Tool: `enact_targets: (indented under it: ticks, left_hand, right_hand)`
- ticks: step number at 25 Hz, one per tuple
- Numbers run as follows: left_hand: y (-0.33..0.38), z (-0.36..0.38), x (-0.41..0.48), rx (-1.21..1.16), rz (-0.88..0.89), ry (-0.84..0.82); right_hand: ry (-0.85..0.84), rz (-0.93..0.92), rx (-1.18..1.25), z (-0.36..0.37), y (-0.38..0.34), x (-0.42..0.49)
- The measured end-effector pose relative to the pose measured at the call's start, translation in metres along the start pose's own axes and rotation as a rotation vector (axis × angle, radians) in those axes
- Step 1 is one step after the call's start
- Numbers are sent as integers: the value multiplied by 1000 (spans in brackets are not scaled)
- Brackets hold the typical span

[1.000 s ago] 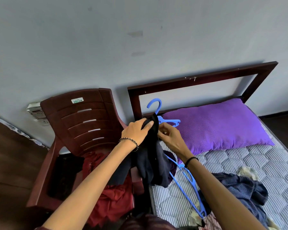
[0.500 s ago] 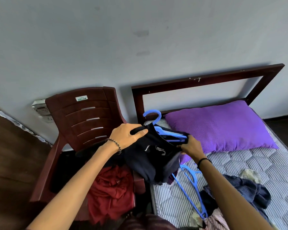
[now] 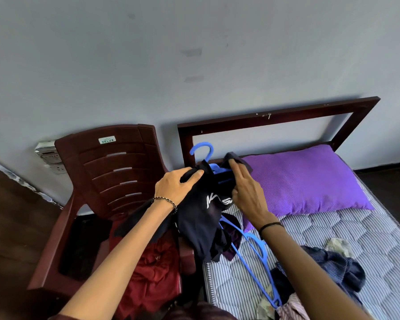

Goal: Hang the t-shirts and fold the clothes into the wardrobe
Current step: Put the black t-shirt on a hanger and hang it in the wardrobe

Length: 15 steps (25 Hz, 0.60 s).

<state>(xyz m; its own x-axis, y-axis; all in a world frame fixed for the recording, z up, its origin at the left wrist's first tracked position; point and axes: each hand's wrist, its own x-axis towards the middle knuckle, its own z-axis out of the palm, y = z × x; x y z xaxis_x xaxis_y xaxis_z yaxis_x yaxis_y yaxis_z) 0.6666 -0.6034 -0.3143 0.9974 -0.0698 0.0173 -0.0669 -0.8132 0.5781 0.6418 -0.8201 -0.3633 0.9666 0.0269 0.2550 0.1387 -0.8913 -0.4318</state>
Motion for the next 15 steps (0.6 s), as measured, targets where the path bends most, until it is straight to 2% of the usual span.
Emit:
enact_targets:
  ticks: [3,7,11,15]
  left_hand:
    - [-4,1,-1,-140,-55,68]
    - [-12,-2,-9,-275,-70,109]
    - [-20,-3,-10,-304,-62,116]
    - [-26,-3,-9,-380,-55,131]
  right_hand:
    - [-9,-167,112,-4,-6,3]
    - [94,-65,314,-14,-6,11]
    - [260,57,247,-17,8,15]
    - [245,106,228,-13,26,20]
